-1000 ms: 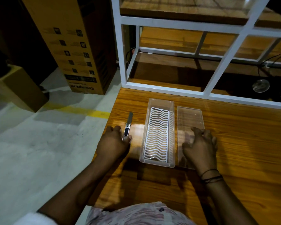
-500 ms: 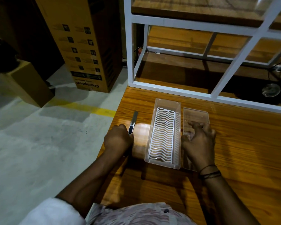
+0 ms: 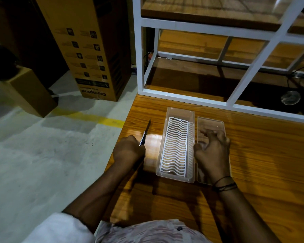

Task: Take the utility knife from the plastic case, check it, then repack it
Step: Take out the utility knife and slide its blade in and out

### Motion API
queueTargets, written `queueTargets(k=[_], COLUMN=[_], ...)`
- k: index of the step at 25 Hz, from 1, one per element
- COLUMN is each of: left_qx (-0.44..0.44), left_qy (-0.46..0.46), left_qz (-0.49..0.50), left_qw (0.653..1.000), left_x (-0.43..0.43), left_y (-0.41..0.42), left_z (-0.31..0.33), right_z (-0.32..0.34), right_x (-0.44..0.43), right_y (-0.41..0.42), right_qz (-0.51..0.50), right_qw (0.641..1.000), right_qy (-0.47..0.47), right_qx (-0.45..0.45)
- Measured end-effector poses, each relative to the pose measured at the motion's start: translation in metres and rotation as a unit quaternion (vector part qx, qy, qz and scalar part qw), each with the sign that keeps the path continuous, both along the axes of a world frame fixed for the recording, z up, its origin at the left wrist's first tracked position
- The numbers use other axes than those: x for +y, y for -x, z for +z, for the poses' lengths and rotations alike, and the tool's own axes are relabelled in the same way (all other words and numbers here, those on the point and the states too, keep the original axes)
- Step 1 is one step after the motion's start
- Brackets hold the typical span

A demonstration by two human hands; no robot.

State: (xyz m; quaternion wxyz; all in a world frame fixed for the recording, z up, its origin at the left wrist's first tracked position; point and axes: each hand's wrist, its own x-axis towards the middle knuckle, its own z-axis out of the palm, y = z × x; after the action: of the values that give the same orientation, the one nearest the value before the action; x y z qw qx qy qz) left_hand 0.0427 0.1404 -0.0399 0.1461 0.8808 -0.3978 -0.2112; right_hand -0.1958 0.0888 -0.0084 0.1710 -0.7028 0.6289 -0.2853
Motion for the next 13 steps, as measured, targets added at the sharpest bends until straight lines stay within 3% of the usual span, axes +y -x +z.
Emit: queueTargets(k=[6, 13], left_qx=[0.148, 0.311], left_qy=[0.119, 0.210], left_qz=[0.031, -0.007], left_qw=[0.981, 0.927], left_x=[0.005, -0.010], left_y=[0.003, 0.016], left_z=[0.016, 0.058], right_z=[0.002, 0.031], right_x=[0.001, -0.011], right_y=[-0.005, -0.028], right_qz=[0.024, 0.096], right_qw=[0.999, 0.981], right_qy=[0.027, 0.004], right_qx=[-0.026, -0.169])
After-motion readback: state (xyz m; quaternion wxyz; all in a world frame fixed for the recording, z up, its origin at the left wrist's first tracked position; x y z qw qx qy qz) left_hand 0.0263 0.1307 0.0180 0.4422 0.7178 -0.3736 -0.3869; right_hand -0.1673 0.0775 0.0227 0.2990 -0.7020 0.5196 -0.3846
